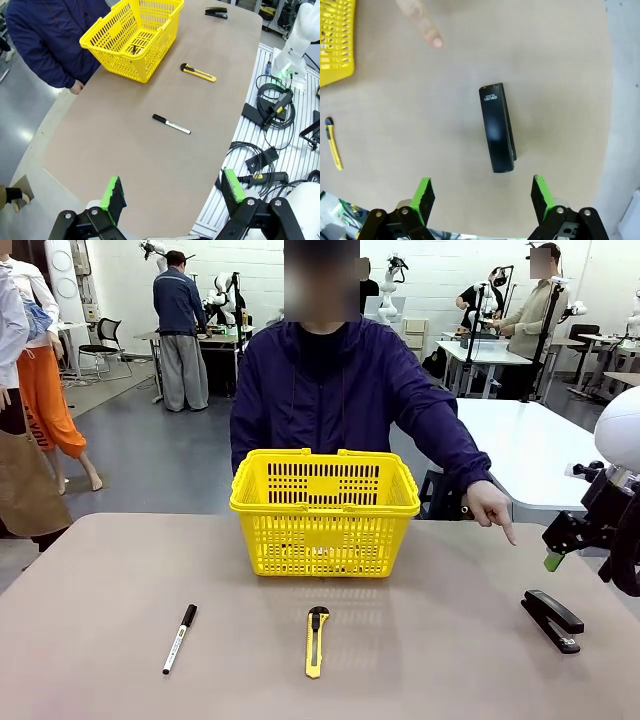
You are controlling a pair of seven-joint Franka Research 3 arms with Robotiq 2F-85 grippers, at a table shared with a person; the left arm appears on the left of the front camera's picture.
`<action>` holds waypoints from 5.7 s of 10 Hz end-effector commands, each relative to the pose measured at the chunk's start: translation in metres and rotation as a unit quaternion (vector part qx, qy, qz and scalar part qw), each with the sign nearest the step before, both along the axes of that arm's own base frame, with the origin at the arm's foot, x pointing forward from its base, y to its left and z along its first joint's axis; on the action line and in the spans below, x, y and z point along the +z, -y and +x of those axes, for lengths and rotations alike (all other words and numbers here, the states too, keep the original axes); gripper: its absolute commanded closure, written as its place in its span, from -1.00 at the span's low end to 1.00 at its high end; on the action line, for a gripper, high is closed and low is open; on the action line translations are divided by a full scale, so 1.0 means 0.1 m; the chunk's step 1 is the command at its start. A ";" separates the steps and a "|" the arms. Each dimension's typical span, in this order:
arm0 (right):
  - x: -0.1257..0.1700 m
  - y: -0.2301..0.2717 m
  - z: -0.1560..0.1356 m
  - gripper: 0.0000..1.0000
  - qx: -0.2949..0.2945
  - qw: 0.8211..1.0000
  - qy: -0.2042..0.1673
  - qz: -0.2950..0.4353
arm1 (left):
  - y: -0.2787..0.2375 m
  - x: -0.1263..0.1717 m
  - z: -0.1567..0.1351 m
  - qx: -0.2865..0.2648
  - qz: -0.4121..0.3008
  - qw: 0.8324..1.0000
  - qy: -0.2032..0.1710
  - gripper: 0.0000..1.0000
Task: Place the items the person wants into the basket.
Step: Pick up the item the person points to and place it in the Market Basket.
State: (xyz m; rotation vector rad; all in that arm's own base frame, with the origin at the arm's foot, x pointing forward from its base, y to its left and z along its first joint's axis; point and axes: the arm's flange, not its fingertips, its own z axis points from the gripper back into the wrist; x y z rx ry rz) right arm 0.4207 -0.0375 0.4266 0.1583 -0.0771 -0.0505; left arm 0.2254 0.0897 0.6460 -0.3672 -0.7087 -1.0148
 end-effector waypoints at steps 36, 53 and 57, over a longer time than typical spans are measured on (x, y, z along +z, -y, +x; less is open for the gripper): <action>-0.69 -0.28 0.53 0.40 0.017 0.989 -0.116 -0.091 | -0.01 0.02 -0.01 -0.005 -0.006 1.000 -0.002 -1.00; 1.81 -0.53 -0.25 0.40 -0.098 0.994 -0.006 -0.048 | -0.01 0.02 -0.01 -0.005 -0.006 1.000 -0.002 -1.00; 1.79 -0.53 -0.24 0.37 -0.103 0.994 -0.008 -0.047 | -0.01 0.02 -0.01 -0.005 -0.006 1.000 -0.002 -1.00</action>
